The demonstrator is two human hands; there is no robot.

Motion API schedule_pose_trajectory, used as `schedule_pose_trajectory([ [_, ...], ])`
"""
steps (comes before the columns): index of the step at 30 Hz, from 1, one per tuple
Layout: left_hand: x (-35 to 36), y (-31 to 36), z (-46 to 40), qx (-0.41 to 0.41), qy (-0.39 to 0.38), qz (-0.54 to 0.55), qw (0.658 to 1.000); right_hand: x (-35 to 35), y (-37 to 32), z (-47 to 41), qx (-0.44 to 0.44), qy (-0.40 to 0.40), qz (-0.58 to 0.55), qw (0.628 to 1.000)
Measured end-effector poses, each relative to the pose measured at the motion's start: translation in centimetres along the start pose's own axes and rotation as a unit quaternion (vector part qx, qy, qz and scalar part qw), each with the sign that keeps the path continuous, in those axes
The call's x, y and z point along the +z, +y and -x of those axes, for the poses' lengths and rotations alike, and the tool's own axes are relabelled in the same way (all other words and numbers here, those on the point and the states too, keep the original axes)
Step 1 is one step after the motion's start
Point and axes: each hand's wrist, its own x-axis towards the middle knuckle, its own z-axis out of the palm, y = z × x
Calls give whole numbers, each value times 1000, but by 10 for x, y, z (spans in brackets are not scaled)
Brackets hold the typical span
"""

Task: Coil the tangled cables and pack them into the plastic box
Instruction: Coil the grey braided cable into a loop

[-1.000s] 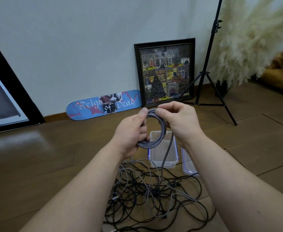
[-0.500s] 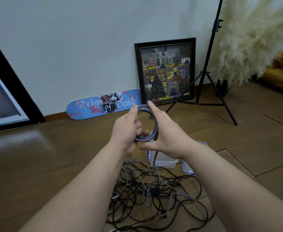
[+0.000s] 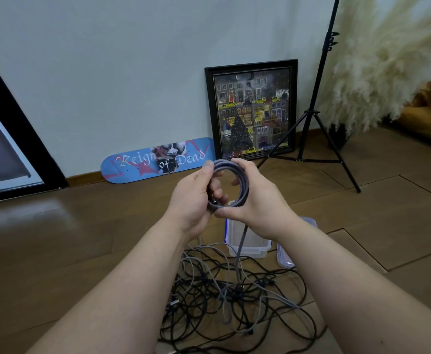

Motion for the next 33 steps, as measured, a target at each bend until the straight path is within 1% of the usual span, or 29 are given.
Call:
schedule_pose_trajectory([
  [3, -5, 5, 1, -11, -57, 9, 998, -4, 2, 0, 26, 3, -40, 999],
  [5, -6, 6, 2, -17, -69, 12, 997, -5, 5, -1, 30, -7, -57, 998],
  [9, -4, 6, 5, -19, -53, 2, 998, -2, 8, -3, 44, -35, -78, 995],
  [12, 0, 7, 4, 0, -32, 6, 999, -1, 6, -4, 47, -37, -75, 995],
  [14, 3, 7, 2, 14, 0, 18, 1000, -1, 7, -4, 50, -41, -71, 995],
  [17, -2, 11, -4, 30, 91, 57, 994, -2, 12, -2, 74, -61, -43, 995],
  [19, -13, 17, -10, 43, 165, 114, 979, -6, 15, 1, 111, -57, -35, 992],
  [21, -27, 24, -15, 51, 234, 177, 955, -12, 19, 4, 142, -36, -45, 988],
  [23, -40, 27, -17, 57, 287, 208, 933, -17, 23, 5, 142, -15, -35, 989],
  [25, -49, 28, -19, 59, 309, 216, 924, -17, 24, 6, 118, 5, 18, 993],
  [27, -52, 25, -21, 62, 305, 198, 929, -13, 20, 6, 89, 2, 97, 991],
  [29, -52, 20, -23, 76, 287, 138, 945, -10, 6, 4, 64, -47, 162, 984],
  [31, -50, 14, -23, 95, 258, 42, 961, -10, -14, 0, 49, -119, 166, 978],
  [33, -45, 8, -20, 109, 221, -41, 968, -9, -30, -2, 49, -188, 118, 974],
])
